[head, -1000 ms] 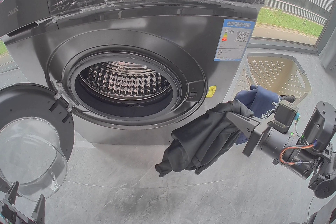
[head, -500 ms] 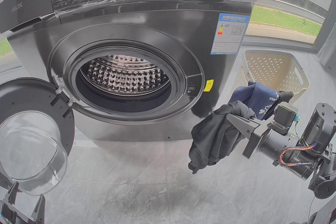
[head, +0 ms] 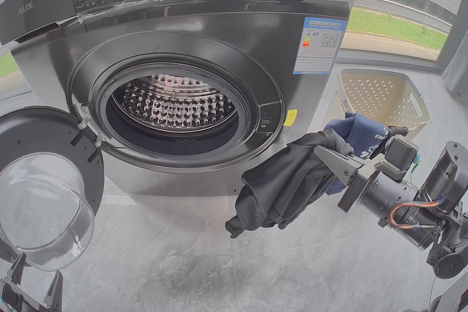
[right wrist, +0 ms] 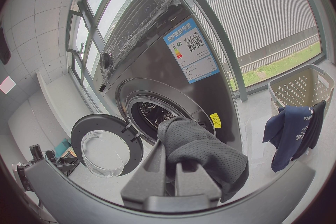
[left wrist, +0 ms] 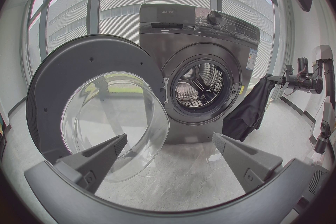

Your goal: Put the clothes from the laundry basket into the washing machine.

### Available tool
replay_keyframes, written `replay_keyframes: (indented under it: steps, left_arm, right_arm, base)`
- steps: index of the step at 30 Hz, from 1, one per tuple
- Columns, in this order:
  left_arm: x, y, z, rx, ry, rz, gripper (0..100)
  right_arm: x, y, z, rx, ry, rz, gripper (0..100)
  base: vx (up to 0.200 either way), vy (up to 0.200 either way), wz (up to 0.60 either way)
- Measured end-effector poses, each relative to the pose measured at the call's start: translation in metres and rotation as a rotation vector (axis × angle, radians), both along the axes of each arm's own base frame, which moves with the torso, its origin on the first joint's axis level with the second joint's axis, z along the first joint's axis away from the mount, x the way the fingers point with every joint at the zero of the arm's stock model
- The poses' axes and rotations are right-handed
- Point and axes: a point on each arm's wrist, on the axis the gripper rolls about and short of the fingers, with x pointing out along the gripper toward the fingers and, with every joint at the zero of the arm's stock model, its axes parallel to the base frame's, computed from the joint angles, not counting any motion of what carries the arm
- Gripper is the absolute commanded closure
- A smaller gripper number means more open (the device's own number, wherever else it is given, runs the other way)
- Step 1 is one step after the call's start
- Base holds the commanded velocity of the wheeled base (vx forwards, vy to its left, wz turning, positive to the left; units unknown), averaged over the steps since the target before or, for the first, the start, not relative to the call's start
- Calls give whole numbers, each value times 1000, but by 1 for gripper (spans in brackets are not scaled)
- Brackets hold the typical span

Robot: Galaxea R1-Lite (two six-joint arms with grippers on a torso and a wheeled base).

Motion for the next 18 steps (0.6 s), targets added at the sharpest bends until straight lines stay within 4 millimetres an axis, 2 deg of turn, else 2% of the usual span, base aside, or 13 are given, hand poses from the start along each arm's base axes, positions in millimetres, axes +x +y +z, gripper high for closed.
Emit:
replay_keyframes:
  steps: [9, 18]
  left_arm:
    - [0, 0, 0, 1, 0, 1, 0]
    - [0, 0, 0, 1, 0, 0, 0]
  right_arm:
    - [-9, -5, -18, -31, 69, 5, 100]
    - [-10, -10, -25, -50, 94, 45, 100]
  base:
    - [0, 200, 0]
    - [0, 0, 0]
